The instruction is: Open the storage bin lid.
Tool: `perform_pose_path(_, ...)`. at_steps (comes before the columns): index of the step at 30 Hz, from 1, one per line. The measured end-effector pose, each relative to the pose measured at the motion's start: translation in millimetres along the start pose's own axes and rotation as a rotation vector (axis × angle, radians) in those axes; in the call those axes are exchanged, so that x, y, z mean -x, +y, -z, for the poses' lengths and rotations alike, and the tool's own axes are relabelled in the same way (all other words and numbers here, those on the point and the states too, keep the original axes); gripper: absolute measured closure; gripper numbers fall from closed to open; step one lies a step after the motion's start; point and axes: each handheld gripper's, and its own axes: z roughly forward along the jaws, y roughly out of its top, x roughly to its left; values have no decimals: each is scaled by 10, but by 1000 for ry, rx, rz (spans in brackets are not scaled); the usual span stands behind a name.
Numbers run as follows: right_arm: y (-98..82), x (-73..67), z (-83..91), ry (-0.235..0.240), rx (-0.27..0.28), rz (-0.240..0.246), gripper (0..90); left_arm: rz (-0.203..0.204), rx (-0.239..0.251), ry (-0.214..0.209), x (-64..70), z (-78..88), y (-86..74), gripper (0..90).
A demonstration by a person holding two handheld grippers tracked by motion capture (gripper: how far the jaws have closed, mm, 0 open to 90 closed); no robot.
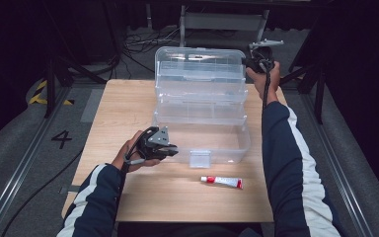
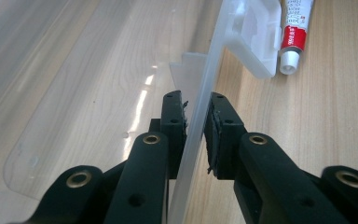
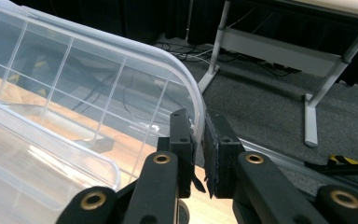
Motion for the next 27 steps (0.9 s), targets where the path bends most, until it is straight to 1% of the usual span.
perform_pose_path(3,-27,23,-36,12,-8,-6,821,12,15,1,17,2,-16,789)
perform_pose_path(4,-36,29,-47,14,-10,-9,819,9,12,-4,17,6,-18,787)
perform_pose_path(6,-58,50,-80,26,-22,-32,817,10,11,-6,23,12,-23,786)
perform_pose_path(7,-64,70,-94,35,-31,-46,817,21,19,-9,29,12,-32,785)
perform_pose_path(8,-70,92,-106,43,-41,-58,816,21,22,-6,27,12,-35,782)
perform_pose_path(9,-70,92,-106,43,-41,-58,816,21,22,-6,27,12,-35,781)
perform_pose_path(10,-78,118,-132,56,-55,-68,813,25,21,-11,30,16,-40,780)
perform_pose_path(11,-78,118,-132,56,-55,-68,813,25,21,-11,30,16,-40,779)
perform_pose_path(15,-99,130,-206,57,-85,-66,810,25,22,-13,43,23,-48,778)
perform_pose_path(18,-116,141,-235,62,-90,-77,808,26,21,-12,44,23,-48,778)
perform_pose_path(19,-131,152,-266,69,-90,-76,805,29,24,-11,50,22,-49,777)
perform_pose_path(25,-156,156,-336,66,-108,-65,805,26,22,-10,57,24,-47,778)
perform_pose_path(26,-184,164,-366,69,-117,-77,805,24,22,-11,59,26,-49,778)
perform_pose_path(27,-193,164,-377,69,-123,-78,805,24,22,-12,61,27,-49,779)
